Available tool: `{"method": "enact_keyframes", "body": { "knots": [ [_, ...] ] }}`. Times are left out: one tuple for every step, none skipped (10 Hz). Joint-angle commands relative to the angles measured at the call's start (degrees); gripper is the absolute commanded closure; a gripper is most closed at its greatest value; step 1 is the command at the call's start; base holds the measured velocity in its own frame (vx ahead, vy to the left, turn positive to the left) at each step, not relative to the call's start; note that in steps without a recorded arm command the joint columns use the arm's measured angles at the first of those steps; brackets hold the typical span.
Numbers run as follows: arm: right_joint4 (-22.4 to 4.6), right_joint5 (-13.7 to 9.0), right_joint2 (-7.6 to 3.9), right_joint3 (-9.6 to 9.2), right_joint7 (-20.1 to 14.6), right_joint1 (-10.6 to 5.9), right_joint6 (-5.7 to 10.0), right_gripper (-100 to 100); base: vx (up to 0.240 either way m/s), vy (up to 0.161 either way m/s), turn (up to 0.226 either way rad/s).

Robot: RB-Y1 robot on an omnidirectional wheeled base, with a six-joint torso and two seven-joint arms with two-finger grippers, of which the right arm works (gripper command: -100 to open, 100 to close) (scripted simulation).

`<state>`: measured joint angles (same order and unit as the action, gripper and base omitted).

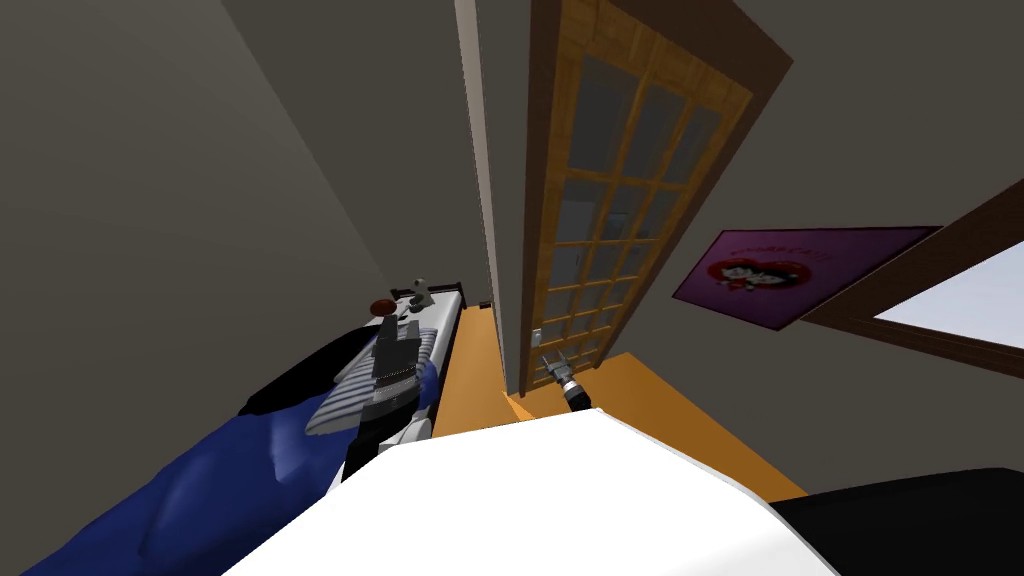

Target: Pull the door open

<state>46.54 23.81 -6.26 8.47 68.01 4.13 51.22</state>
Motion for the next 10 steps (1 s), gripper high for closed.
{"method": "enact_keyframes", "body": {
  "knots": [
    [-1.8,-1.2,0.42,0.35,1.7,-1.83,-0.62,-100,0.029,-0.003,0.084],
    [-4.0,-2.6,0.98,0.75,3.5,-3.94,-1.25,-100,0.064,-0.008,0.098],
    [-4.0,-2.6,0.98,0.75,3.5,-3.94,-1.25,-100,0.06,-0.014,0.037],
    [-5.0,-3.3,1.33,0.92,4.3,-4.95,-1.55,-100,0.057,-0.009,0.017],
    [-5.9,-3.9,1.7,1.05,5.1,-5.94,-1.84,-100,0.064,-0.016,0.039],
    [-7.6,-4.9,2.55,1.16,6.5,-7.74,-2.31,-100,0.094,-0.043,0.046],
    [-8.8,-5.6,3.48,1.05,7.5,-9.21,-2.63,-100,0.147,-0.069,0.042],
    [-9.4,-5.9,4.34,0.78,8.1,-10.23,-2.78,-100,0.173,-0.063,0.006],
    [-9.1,-5.6,3.81,0.84,7.6,-9.17,-2.23,-100,0.038,-0.019,-0.017],
    [-9.1,-5.6,3.81,0.84,7.6,-9.17,-2.23,100,-0.034,0.009,0.02]
  ]
}}
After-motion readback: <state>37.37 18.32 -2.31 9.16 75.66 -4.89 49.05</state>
